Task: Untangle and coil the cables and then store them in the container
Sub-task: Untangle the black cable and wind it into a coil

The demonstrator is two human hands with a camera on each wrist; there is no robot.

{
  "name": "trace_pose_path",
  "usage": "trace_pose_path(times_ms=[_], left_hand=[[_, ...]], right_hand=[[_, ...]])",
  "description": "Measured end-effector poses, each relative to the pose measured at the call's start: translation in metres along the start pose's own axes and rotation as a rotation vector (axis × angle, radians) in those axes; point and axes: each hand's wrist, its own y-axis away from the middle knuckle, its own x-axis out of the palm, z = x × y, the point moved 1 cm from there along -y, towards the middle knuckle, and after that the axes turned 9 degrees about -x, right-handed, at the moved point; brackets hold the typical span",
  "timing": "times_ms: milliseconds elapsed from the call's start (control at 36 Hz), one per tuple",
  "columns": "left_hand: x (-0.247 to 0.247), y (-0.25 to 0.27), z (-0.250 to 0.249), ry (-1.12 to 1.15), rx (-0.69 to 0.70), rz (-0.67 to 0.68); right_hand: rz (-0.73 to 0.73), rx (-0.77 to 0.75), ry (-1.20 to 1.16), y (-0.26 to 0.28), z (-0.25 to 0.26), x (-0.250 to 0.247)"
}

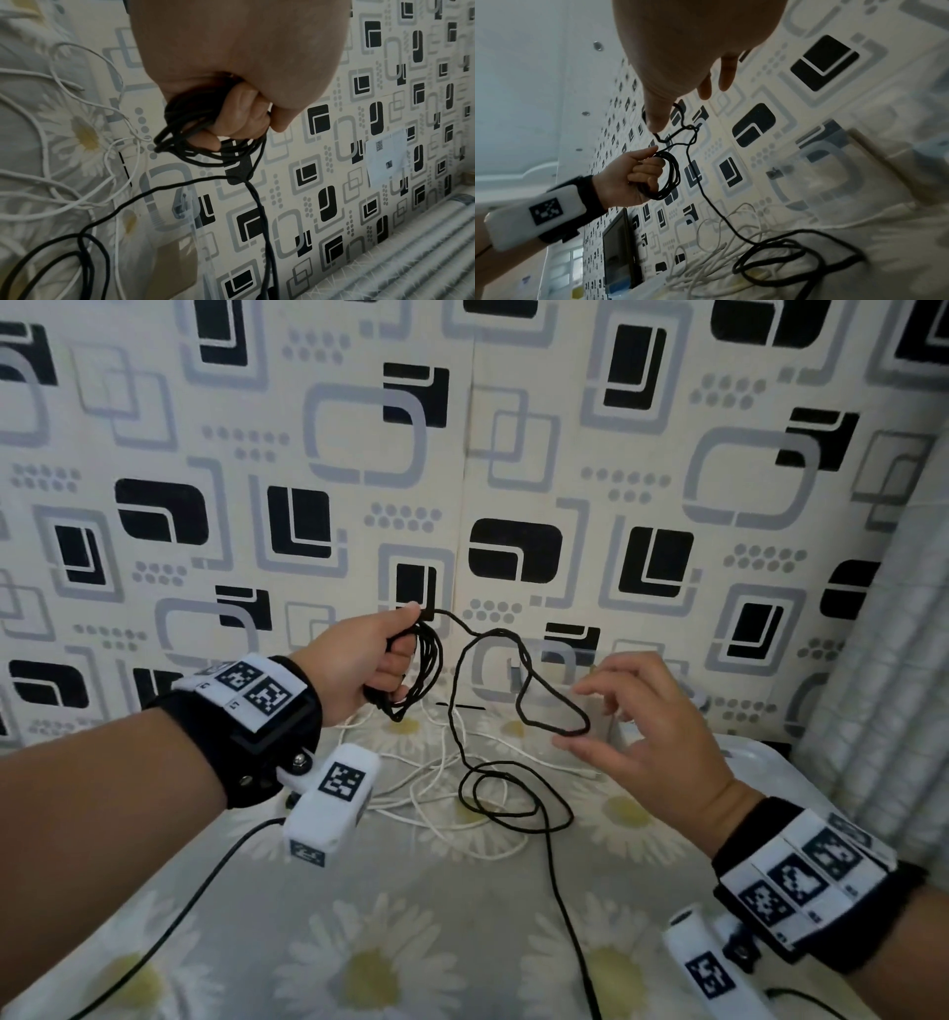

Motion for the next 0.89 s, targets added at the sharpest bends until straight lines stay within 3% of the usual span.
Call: trace_pose_path(times_ms=[139, 333, 444, 611, 750, 889], left_hand=[[-0.002, -0.002, 0.001, -0.013, 0.001, -0.009], [-0.004, -0.003, 0.004, -0.066, 0.001, -0.027], [-0.002, -0.003, 0.004, -0.096, -0.004, -0.013], [-0.004, 0.001, 0.004, -0.136, 0.006, 0.006], [-0.001, 0.006, 0.003, -0.106, -0.005, 0.104], [0.013, 0.007, 0.001, -0.096, -0.006, 0.098]], right_hand=[[0.056, -0.089, -0.001, 0.003, 0.0, -0.001], [-0.127, 0.163, -0.088, -0.005, -0.011, -0.009], [-0.143, 0.28, -0.028, -0.011, -0.02, -0.014], [-0.282, 0.677, -0.342, -0.02, -0.035, -0.016], [-0.269, 0.87, -0.485, -0.02, -0.038, -0.01], [-0.227, 1.147, -0.639, -0.009, -0.033, 0.011]])
